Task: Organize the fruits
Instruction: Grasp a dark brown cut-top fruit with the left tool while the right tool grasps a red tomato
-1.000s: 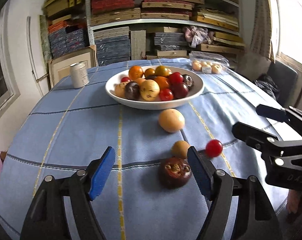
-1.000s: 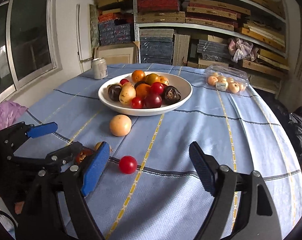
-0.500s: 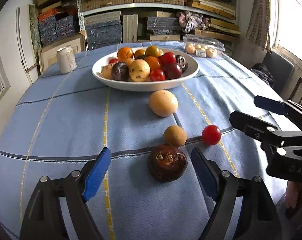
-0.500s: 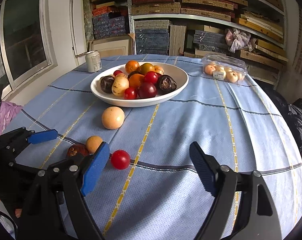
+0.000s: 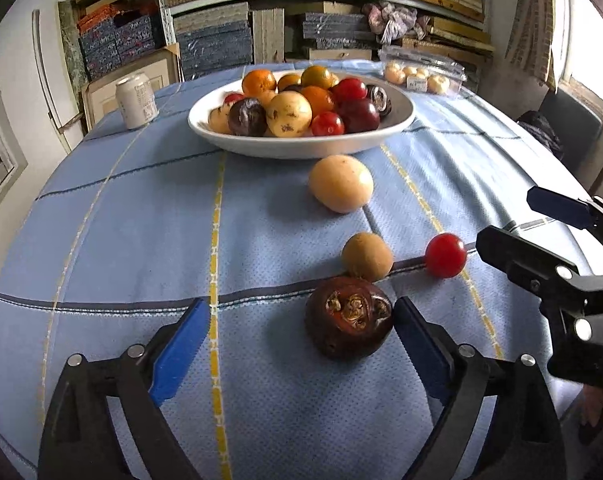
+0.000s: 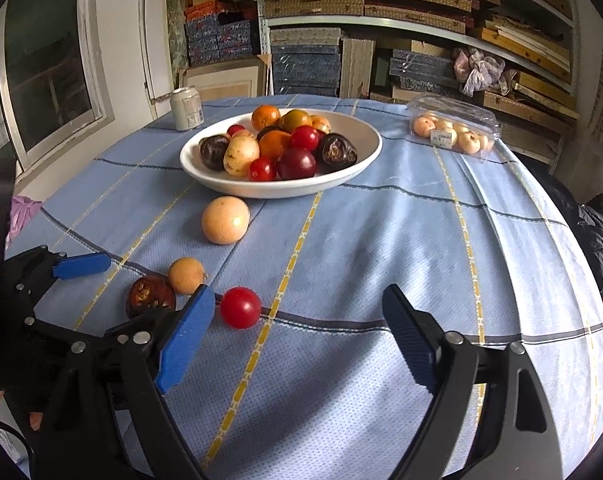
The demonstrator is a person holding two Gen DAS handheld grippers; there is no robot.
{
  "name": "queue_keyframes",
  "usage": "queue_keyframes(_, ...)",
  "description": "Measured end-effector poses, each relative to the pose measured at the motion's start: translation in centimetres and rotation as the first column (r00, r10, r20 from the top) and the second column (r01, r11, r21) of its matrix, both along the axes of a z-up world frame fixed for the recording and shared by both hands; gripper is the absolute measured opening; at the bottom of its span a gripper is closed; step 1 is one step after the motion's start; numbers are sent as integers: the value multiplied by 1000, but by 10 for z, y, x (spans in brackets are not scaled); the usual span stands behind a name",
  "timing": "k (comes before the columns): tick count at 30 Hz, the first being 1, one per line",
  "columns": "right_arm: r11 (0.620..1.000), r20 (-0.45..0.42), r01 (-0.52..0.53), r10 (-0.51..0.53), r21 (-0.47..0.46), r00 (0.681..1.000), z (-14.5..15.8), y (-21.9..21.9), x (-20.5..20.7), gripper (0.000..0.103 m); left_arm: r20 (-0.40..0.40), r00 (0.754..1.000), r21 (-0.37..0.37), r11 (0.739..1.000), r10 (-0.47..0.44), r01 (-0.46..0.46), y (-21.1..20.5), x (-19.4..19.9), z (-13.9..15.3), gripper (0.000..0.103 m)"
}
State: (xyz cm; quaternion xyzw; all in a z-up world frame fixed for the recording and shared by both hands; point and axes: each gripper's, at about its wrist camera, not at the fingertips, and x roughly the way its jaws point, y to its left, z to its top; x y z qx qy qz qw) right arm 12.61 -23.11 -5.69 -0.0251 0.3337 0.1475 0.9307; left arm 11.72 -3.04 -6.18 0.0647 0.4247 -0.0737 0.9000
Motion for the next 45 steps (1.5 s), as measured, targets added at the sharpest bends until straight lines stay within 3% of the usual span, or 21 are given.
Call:
queue_keyframes(9,1000,-10,-5,5,-14,1000,-3,4,3,84,22,1000,7,1000,4,-4,0,-5,2,88)
queue_keyframes(19,1000,-13,-6,6,-18,1000,-4,4,3,84,26,999,-10,1000,-19,19,-1,-6,3,44)
queue_keyframes(37,999,-39,-36,35,-28,999,-11,11,6,84,89,996,-32,999,30,-28,10,-12,14,44)
queue_keyframes(45,997,-66,-71,68,-37,996,-15,18,9,74,92,996,-16,1000,16,-15,6,-13,14,44)
